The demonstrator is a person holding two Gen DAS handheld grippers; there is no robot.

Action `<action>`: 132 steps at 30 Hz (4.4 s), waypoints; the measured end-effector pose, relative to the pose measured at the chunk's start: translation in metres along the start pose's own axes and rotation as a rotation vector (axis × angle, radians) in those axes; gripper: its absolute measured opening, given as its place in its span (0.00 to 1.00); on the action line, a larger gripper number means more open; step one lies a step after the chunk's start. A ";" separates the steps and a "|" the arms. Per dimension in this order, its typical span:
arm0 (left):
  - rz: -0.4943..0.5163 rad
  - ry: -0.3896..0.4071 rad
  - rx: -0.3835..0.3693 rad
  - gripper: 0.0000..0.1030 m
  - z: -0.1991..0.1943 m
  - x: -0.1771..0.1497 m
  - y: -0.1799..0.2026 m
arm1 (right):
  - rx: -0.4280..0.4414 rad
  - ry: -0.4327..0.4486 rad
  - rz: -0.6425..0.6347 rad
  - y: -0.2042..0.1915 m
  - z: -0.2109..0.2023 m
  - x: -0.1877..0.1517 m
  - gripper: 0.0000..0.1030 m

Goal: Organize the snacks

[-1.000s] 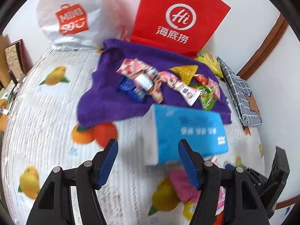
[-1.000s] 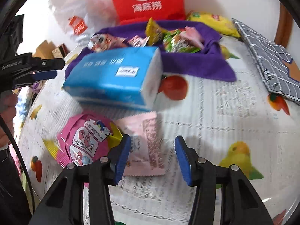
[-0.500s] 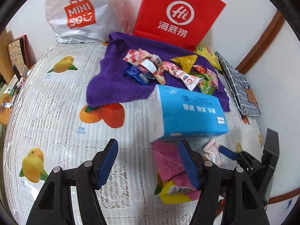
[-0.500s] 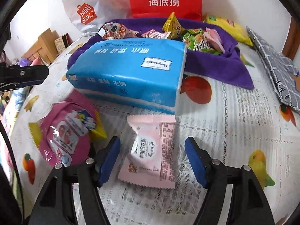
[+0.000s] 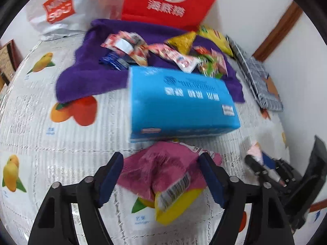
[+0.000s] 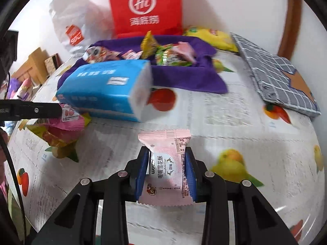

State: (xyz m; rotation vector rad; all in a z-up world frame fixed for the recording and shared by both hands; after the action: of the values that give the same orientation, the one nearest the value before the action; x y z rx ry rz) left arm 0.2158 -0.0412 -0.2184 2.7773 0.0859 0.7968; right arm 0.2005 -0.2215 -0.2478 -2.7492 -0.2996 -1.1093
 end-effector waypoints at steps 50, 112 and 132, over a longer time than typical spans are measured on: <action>0.104 0.186 0.088 0.48 0.061 0.194 -0.028 | 0.003 0.098 0.018 0.003 0.127 0.211 0.34; 0.151 0.444 0.109 1.00 -0.187 0.007 0.030 | -0.210 0.304 0.155 -0.001 -0.204 0.072 1.00; 0.165 0.471 0.121 1.00 -0.200 0.000 0.040 | -0.215 0.317 0.145 -0.003 -0.217 0.064 1.00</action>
State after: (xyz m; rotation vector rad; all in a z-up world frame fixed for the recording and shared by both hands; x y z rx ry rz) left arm 0.1098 -0.0352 -0.0444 2.6679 -0.0122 1.5220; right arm 0.1001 -0.2591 -0.0487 -2.6556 0.0629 -1.5883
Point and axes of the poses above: each gripper's, at about its wrist camera, not at the fingertips, and z roughly the way its jaws point, y to its right, x to its top, the point moved 10 cm from there along z, roughly the way its jaws point, and after that the axes turned 8 degrees about y, right-handed, at the moved point
